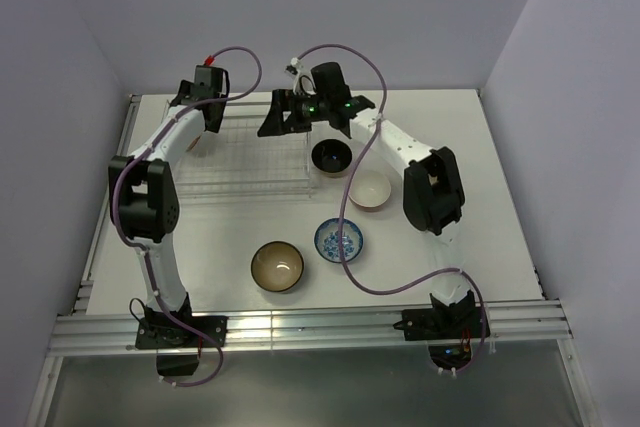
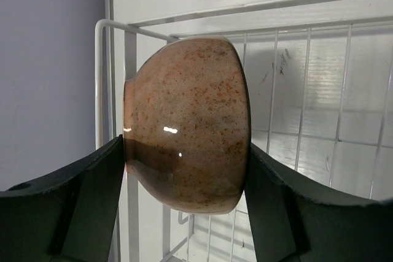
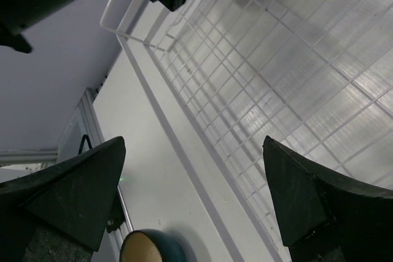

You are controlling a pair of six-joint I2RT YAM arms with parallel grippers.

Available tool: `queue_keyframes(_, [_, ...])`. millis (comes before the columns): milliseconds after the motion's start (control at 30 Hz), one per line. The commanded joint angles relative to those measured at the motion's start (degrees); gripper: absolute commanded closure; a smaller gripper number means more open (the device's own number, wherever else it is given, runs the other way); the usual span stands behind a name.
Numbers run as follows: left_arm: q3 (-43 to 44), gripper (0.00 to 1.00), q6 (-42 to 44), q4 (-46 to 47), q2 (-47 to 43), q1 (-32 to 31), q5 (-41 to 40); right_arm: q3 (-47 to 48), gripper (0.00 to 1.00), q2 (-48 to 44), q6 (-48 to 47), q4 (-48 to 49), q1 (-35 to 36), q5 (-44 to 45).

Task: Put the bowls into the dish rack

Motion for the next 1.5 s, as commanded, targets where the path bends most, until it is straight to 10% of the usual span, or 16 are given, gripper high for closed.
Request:
queue_keyframes(0, [0.97,1.0,2.22,3.79,-0.16,-0.09,-3.1,-0.48,0.0,-6.1,0.66,4.0,-1.4,-1.65])
queue_keyframes(567, [0.62,0.88,0.29,3.0,5.47,-0.7,-2.66,-5.05,0.0,-13.83,5.32,7.6,-6.33,-4.99])
queue_keyframes(967, [-1.85,0.42,-0.15,2.3,5.82,-2.02,-0.9,-5.85,0.0,-16.38,4.53,5.4,-9.23,-5.78])
queue_keyframes(1467, [-2.46,0.13,0.11,0.54,7.05,-4.04,-0.02,-6.63,0.0,-16.74,4.08,4.79,-11.25,-6.22])
